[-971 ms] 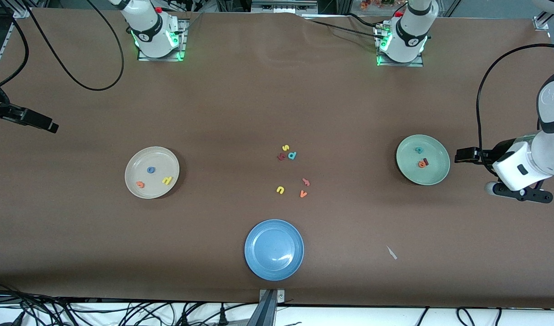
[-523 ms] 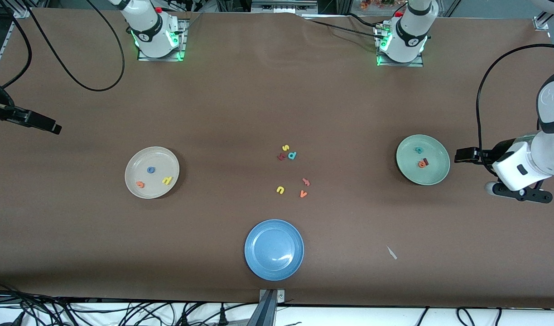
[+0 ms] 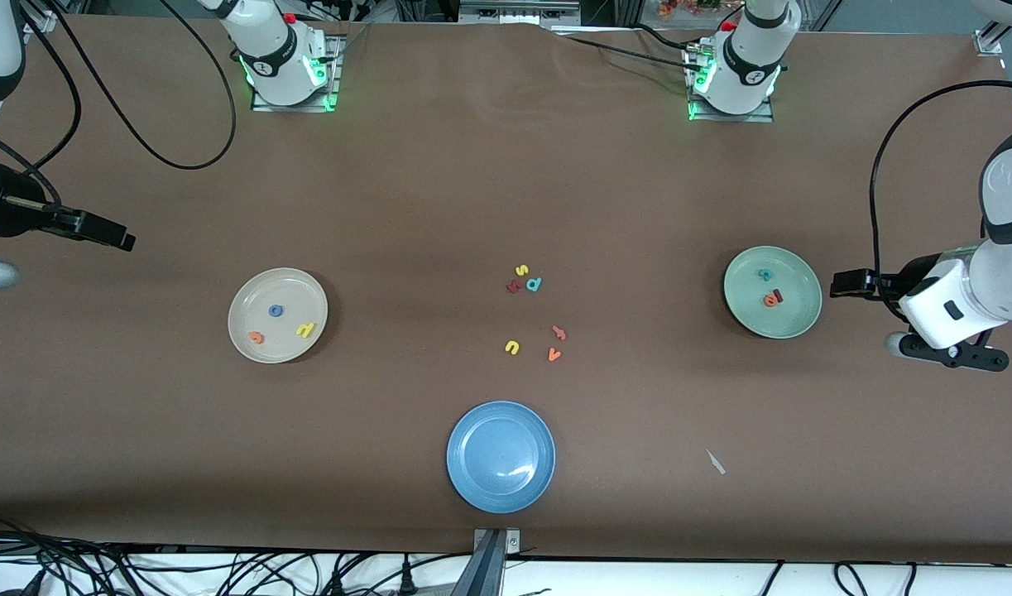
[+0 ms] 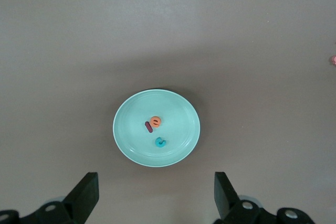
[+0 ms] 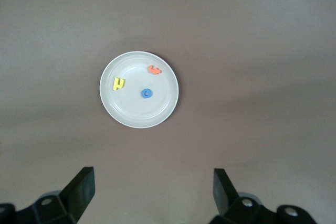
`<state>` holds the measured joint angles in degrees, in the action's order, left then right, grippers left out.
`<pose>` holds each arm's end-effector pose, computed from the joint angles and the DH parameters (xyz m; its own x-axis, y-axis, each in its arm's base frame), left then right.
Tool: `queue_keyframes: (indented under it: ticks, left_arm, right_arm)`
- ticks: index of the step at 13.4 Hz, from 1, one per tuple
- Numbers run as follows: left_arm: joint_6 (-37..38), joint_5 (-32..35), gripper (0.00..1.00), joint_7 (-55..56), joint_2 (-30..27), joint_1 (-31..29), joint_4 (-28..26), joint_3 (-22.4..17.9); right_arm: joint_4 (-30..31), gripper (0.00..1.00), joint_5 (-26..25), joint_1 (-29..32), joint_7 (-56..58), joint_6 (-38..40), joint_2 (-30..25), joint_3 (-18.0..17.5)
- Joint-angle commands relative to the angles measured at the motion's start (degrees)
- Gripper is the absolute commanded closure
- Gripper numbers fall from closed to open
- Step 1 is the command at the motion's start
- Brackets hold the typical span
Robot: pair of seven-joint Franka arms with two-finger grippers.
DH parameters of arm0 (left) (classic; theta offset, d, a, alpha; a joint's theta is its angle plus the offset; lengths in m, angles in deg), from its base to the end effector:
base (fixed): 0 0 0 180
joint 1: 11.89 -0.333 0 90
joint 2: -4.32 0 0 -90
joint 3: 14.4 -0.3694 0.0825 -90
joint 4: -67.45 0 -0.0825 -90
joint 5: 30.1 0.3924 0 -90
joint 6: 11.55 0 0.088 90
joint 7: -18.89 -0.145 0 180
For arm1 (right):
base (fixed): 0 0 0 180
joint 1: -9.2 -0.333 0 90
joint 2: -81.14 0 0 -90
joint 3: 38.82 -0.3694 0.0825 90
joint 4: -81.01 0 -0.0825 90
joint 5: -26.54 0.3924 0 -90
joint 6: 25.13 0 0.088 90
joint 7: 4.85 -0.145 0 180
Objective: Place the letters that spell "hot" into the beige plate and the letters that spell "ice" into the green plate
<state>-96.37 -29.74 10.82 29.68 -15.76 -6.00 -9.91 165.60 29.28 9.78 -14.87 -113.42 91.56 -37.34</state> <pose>0.6833 0.0040 0.4916 0.9604 -0.1509 -0.2343 -0.1405 -0.9882 0.0608 0.6164 -0.0137 0.5752 0.9705 -0.2076 -0.1226 -0.2117 -0.9771 -0.0220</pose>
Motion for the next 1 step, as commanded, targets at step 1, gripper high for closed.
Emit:
queue_keyframes:
  ticks: [1]
  left_arm:
    - [-0.35, 1.40, 0.03, -1.25, -1.36, 0.09, -1.26, -0.19]
  right_arm:
    - [-1.26, 0.00, 1.04, -0.23, 1.24, 1.02, 0.39, 0.45]
